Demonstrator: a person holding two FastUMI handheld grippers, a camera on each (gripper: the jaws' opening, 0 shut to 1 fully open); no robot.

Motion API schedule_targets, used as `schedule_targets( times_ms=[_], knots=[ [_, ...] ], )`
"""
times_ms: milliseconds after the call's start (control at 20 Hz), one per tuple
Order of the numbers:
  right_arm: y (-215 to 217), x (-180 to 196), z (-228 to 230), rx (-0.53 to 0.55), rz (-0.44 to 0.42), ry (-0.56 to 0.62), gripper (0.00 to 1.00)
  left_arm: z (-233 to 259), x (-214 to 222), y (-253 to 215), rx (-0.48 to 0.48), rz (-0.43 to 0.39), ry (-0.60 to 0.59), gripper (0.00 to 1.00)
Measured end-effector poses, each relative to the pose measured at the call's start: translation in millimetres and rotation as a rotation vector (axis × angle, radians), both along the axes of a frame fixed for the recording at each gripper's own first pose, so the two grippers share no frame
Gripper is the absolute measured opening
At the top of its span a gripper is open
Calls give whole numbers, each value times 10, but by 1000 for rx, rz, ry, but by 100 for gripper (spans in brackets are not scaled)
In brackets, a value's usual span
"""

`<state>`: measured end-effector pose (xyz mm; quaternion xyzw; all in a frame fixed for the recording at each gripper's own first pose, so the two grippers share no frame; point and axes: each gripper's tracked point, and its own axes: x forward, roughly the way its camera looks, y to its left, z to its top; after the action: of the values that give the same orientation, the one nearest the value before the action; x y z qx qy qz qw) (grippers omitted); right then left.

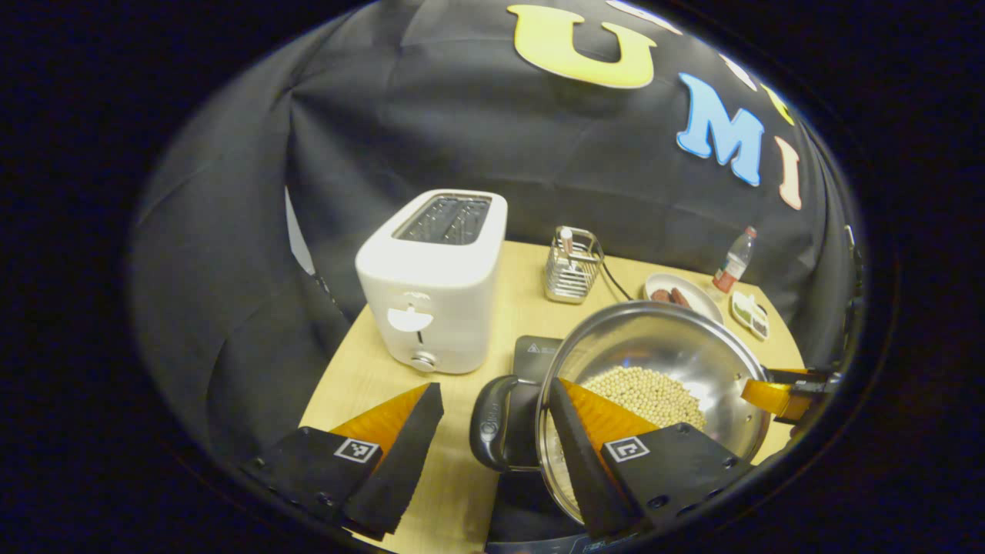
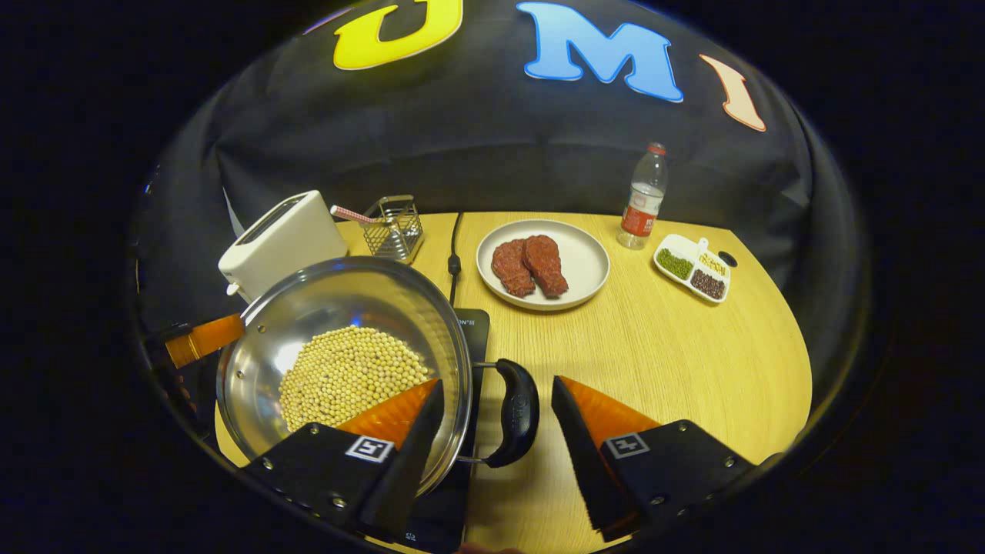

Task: First push the handle of the pot to place it horizontally, then grasp the pot with both hands and set it on the induction cooktop.

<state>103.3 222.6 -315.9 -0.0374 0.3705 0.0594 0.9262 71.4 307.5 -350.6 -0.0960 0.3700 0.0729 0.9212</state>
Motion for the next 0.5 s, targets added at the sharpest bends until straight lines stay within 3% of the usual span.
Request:
schedule_targets(
  times_ms=[100, 300, 500],
  knots=[
    [-85, -21, 196, -11, 23, -49, 95, 300, -35, -18, -6, 28, -53, 92],
    [-248, -82, 792, 41, 61, -169, 95, 1035, -98, -434, 0, 17, -190, 92],
    [-595, -227, 1612, 82, 70, -350, 95, 1890, -139, -1167, 7, -34, -347, 91]
  ],
)
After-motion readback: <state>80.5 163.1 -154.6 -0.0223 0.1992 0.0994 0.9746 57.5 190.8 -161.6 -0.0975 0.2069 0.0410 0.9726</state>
